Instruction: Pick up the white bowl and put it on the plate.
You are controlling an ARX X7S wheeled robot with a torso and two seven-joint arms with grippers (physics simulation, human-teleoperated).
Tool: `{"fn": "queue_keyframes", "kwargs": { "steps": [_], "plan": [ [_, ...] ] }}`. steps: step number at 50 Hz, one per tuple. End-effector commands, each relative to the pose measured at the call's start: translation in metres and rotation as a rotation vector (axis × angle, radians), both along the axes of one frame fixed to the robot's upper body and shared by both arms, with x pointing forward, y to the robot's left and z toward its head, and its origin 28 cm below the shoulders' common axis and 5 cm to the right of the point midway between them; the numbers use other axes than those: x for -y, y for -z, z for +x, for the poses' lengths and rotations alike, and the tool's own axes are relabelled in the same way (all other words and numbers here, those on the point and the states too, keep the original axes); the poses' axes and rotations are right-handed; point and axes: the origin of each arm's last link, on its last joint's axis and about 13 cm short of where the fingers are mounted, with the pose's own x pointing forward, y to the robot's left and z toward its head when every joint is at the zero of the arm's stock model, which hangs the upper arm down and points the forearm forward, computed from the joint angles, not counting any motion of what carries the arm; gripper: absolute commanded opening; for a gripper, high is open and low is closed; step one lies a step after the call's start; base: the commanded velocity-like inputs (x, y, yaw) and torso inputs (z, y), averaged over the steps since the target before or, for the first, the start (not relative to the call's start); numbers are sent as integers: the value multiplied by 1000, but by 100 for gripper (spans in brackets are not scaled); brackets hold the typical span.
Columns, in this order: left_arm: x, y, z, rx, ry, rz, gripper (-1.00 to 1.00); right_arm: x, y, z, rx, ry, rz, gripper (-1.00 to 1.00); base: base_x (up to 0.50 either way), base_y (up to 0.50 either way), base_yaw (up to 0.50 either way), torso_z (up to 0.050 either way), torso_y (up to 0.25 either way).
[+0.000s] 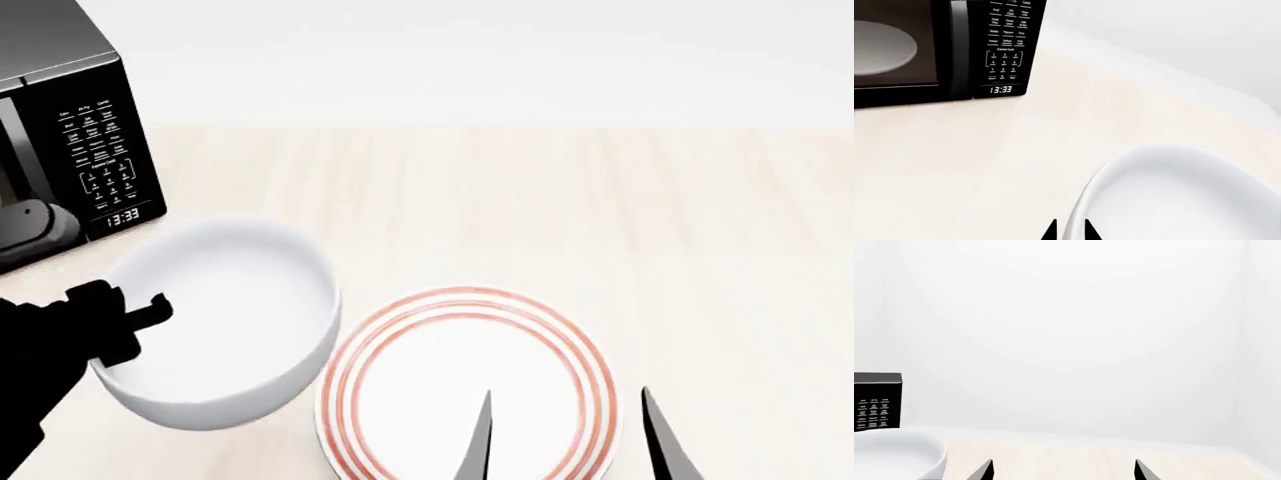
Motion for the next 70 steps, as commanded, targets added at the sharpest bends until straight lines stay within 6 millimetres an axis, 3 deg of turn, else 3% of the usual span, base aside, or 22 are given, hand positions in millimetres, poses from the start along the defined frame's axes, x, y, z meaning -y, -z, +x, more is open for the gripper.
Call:
{"fn": "queue_keyframes", "kwargs": {
  "steps": [1, 10, 33, 50, 70],
  "plan": [
    [20, -11, 6, 32, 64, -20, -100, 0, 2, -1, -5, -1, 0, 100, 0, 0, 0, 0, 0],
    [36, -25, 16, 57, 123, -35, -100, -2, 2, -1, -6, -8, -4, 100, 0, 0, 0, 0, 0],
    [69, -35, 33, 78, 228, 2, -100, -1, 4, -2, -6, -11, -9, 100, 0, 0, 0, 0, 1],
    [90, -30, 42, 76, 280, -18, -100, -2, 5, -1, -9, -16, -16, 100, 0, 0, 0, 0, 0],
    [100, -20, 57, 73, 261, -33, -100, 0, 7, 0, -17, -11, -13, 100, 0, 0, 0, 0, 1]
  ]
}}
